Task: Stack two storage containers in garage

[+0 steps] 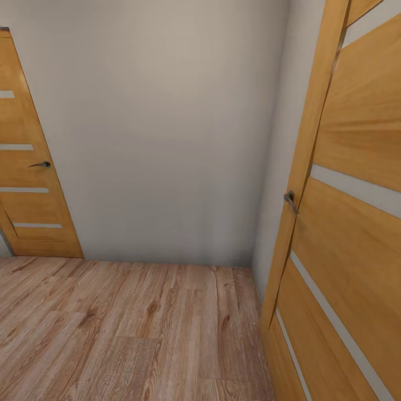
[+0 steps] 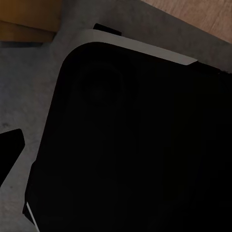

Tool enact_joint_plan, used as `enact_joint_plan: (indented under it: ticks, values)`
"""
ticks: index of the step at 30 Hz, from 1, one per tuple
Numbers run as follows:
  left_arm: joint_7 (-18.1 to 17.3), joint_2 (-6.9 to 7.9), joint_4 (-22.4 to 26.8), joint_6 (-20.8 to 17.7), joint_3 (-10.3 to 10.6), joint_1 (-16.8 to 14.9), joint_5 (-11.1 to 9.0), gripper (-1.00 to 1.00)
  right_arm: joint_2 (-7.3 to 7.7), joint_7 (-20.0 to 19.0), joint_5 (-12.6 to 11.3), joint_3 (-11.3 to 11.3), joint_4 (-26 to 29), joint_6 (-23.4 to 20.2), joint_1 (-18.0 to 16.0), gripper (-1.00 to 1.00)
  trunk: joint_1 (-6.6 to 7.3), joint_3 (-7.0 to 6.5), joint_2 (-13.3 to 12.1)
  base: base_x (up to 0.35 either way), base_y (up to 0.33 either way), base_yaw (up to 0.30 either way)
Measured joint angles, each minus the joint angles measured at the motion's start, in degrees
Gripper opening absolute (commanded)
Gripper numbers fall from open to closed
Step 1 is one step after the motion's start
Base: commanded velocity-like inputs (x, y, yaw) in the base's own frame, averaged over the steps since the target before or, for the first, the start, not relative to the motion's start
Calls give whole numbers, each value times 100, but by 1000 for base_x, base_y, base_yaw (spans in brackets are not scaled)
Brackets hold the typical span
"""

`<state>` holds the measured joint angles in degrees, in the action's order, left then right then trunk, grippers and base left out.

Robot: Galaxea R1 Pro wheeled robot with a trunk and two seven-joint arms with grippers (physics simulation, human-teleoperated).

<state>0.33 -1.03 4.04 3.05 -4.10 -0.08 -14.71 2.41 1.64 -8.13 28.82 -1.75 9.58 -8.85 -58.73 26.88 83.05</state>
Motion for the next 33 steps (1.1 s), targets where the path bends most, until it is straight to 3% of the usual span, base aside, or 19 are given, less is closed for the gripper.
enact_joint_plan:
  ticks: [16,33]
  values:
    - [-12,0,7,0,-5,0,6,100,8,10,-8,-13,0,-24,2,100,0,0,0,0,0,126]
    - [-25,-1,7,0,1,0,16,100,8,9,0,-3,0,-36,-1,100,0,0,0,0,-78,6]
